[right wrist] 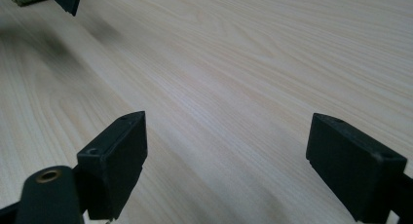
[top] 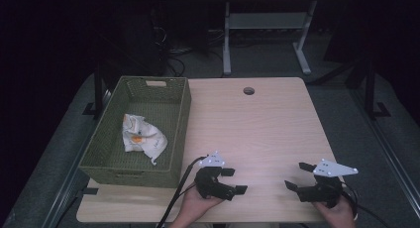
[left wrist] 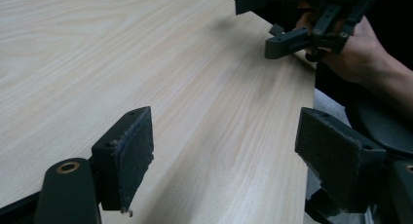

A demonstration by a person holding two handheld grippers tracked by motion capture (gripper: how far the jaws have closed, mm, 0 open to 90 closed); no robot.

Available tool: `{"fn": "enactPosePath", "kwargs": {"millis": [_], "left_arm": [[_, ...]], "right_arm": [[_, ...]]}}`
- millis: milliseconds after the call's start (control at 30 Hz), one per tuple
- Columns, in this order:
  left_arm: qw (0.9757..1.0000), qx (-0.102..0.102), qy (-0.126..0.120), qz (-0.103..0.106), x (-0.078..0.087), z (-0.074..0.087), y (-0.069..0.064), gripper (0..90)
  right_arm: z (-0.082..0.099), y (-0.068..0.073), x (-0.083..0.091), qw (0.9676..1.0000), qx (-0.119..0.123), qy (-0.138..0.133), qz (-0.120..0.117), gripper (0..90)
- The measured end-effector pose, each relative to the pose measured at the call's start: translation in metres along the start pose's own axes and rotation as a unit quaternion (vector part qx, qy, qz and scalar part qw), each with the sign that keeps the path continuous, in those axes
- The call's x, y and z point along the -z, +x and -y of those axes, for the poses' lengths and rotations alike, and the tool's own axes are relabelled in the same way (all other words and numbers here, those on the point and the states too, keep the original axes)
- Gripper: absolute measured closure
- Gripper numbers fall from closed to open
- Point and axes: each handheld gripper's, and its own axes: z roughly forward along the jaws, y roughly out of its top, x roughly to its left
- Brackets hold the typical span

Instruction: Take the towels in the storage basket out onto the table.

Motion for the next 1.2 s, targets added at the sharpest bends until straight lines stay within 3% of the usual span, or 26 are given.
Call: {"fn": "enactPosePath", "kwargs": {"millis": [200, 367, 567, 767, 1200], "left_arm": [[0.9996, -0.025, 0.008, 0.007, 0.004, -0.007, -0.003, 21.5], [0.9994, -0.03, 0.014, 0.011, 0.01, -0.02, -0.002, 21.5], [0.9995, -0.027, 0.006, 0.017, 0.023, -0.037, 0.001, 21.5], [0.9995, -0.023, 0.013, 0.02, 0.036, -0.05, 0.006, 22.0], [0.9994, -0.032, 0.015, 0.002, 0.064, -0.072, 0.009, 22.2]], "right_arm": [[0.0, 0.0, 0.0, 1.0, 0.0, 0.003, 0.0, 14.5], [-0.002, 0.001, 0.001, 1.0, 0.002, 0.0, 0.001, 14.5], [-0.002, 0.001, 0.0, 1.0, 0.001, 0.0, 0.002, 14.3], [-0.002, 0.001, 0.001, 1.0, -0.002, -0.002, 0.0, 14.3], [-0.003, 0.002, 0.001, 1.0, 0.002, -0.001, 0.001, 14.3]]}}
